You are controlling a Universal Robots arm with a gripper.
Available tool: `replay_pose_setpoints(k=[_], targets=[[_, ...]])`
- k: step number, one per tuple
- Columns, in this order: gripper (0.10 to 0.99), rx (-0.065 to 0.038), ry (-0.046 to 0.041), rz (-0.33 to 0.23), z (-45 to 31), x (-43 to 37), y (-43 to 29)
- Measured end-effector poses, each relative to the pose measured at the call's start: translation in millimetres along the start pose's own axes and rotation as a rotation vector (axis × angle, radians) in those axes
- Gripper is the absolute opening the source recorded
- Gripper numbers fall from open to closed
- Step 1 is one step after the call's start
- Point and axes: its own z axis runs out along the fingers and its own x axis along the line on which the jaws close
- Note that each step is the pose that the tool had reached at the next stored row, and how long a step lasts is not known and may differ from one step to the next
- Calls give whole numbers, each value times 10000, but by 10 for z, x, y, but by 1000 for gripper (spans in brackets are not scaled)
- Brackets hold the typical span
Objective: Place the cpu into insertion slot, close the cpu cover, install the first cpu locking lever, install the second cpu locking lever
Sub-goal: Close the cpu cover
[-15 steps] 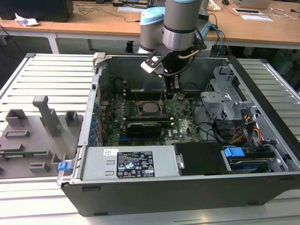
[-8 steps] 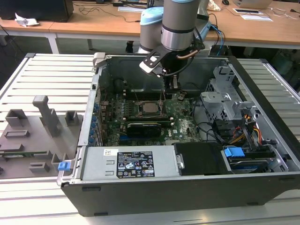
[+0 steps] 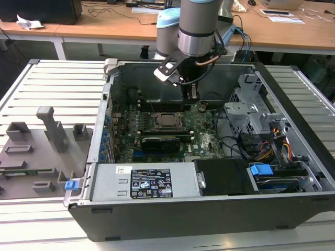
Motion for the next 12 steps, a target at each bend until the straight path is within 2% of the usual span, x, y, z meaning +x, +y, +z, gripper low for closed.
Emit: replay_pose_setpoints(k=[7,12], targets=[[106,0,0,-1,-1,2,-49],[106,1,-1,0,21,9,-211]])
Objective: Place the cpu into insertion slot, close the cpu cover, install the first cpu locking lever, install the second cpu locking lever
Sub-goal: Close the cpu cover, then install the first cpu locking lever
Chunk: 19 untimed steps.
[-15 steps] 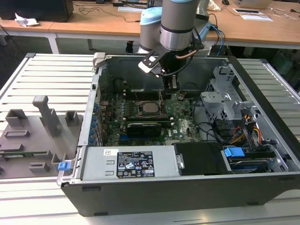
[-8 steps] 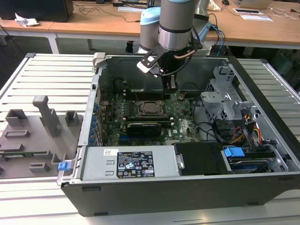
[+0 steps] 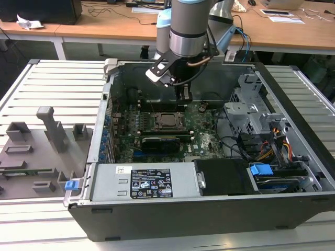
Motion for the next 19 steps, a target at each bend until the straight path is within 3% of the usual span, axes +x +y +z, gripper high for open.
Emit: replay_pose_setpoints(k=[5,14,15,17,19], targets=[[106,-2,1,-1,2,7,-138],[106,-1,1,-1,7,11,-250],[106,1,-1,0,4,13,-288],[106,-1,1,0,-144,14,-283],[106,0,1,-7,-169,14,-282]])
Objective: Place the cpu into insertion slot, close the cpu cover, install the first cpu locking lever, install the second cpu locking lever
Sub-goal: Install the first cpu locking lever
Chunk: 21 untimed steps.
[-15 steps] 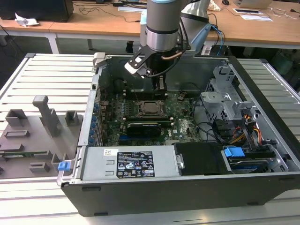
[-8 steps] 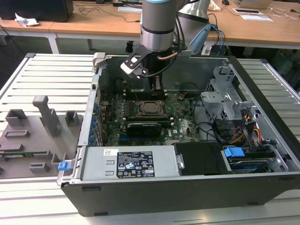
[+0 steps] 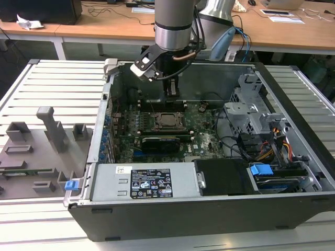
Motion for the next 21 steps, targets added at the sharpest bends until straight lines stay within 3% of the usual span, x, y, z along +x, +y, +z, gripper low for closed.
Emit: replay_pose_setpoints(k=[10,15,21], targets=[[106,2,11,-325,-61,1,1],[106,16,21,-1512,-61,0,2],[106,29,62,-3423,-60,1,2]])
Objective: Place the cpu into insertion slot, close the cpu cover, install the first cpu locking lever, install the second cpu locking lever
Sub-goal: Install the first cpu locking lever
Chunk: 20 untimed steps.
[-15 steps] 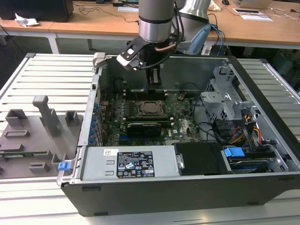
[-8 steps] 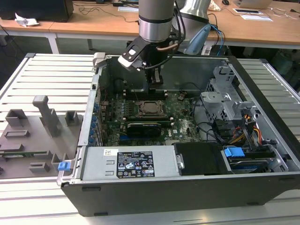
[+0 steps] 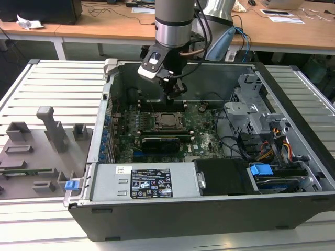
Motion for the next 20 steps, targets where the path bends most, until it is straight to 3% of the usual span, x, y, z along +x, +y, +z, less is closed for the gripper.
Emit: replay_pose_setpoints(k=[9,12,20], targets=[[106,2,59,-1588,0,0,0],[106,4,86,-2355,0,0,0],[106,6,122,-3376,0,0,0]])
